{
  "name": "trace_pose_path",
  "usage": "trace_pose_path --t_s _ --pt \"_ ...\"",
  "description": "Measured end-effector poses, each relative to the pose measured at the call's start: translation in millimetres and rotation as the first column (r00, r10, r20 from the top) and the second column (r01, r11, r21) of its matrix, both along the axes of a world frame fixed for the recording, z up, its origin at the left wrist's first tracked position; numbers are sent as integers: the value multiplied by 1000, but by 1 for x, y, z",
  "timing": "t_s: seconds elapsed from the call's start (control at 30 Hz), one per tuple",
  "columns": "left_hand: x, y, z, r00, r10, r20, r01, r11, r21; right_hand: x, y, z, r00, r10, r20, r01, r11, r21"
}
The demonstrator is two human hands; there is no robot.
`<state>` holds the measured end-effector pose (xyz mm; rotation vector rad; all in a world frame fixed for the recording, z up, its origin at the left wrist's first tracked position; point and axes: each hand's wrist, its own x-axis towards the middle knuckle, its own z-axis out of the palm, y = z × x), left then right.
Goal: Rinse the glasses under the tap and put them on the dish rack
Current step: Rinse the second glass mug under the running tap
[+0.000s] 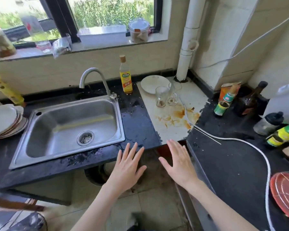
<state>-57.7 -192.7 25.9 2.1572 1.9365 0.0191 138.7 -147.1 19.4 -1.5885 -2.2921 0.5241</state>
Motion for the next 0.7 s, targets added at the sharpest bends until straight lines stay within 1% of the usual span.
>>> trace_pose_path --t_s 0.1,0.2,0.3,0.37,0.5,0.6,0.63,0.7 --pt "-8 43 -6 1000 0 7 0 999 -41 -6 41 -4 999 -25 23 26 999 -31" --pt "-19 91 -11 999 -32 21 33 998 -60 -14 84 -11 998 -58 30 59 997 -48" --pt "-36 136 -15 997 -73 23 74 995 -69 -25 124 -13 990 -138 22 140 984 -107" --pt "-48 165 -17 997 -78 24 79 995 -59 -34 153 -13 982 -188 0 185 969 -165" --pt "-61 209 -16 997 -70 43 72 996 -58 -53 213 -15 954 -283 -97 248 929 -276" --pt "-67 223 -21 997 -29 65 35 994 -100 -68 251 -18 911 -368 -184 277 879 -387" --pt "-71 227 -22 998 -10 63 17 993 -119 -73 263 -18 885 -412 -217 287 849 -443" --pt "-77 236 -29 998 39 52 -31 988 -152 -82 288 -19 804 -524 -282 284 754 -592"
